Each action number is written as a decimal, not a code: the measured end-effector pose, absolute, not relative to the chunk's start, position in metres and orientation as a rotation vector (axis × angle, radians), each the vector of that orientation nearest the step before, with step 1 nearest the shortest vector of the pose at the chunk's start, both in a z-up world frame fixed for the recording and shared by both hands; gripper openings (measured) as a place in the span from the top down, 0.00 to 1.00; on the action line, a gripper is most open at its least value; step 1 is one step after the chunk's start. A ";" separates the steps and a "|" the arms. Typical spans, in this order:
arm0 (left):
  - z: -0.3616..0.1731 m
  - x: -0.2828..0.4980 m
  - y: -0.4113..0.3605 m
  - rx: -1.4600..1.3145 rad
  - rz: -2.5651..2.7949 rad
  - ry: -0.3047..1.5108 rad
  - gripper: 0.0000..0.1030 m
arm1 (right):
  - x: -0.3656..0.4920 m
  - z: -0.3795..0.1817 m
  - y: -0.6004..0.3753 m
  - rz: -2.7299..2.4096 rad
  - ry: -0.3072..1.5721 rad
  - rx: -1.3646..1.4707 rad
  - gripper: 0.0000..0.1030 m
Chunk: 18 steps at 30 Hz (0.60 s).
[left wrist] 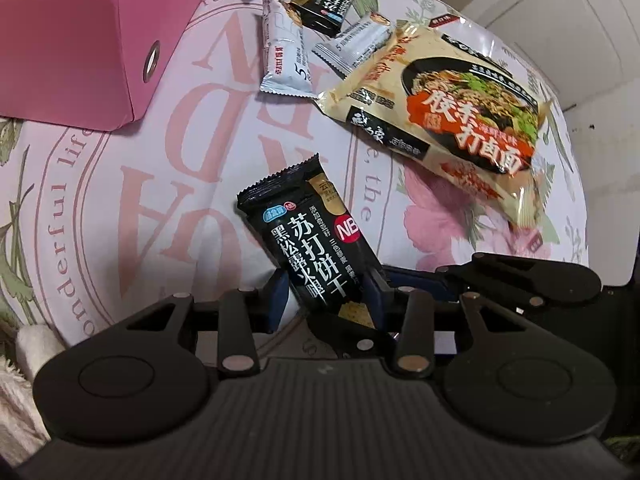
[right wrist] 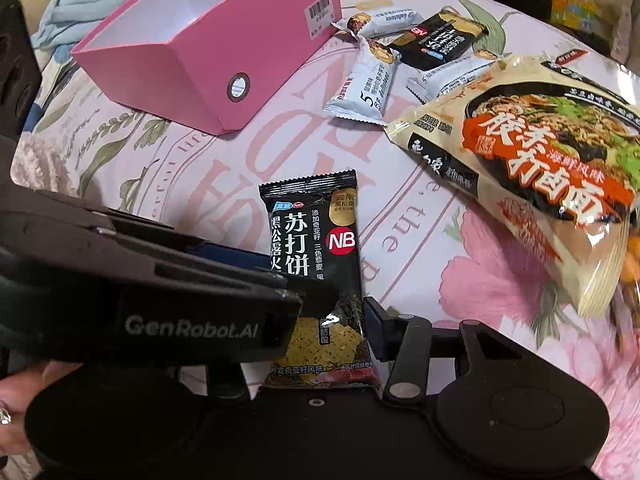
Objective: Organize snacks
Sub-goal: 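Lift the black cracker pack with the left tool toward the pink box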
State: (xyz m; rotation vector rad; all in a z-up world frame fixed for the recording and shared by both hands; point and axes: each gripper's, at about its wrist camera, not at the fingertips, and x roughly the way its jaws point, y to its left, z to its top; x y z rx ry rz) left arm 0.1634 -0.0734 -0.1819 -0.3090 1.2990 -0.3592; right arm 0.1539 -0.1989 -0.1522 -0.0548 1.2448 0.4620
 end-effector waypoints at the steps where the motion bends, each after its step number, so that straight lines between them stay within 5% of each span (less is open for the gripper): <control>1: -0.180 0.163 -0.073 -0.303 -0.363 1.298 0.61 | 0.152 -0.150 -0.198 0.460 1.241 -0.053 0.49; 18: -0.098 0.133 -0.063 -0.150 -0.440 1.178 0.61 | 0.111 -0.081 -0.181 0.361 1.089 0.026 0.49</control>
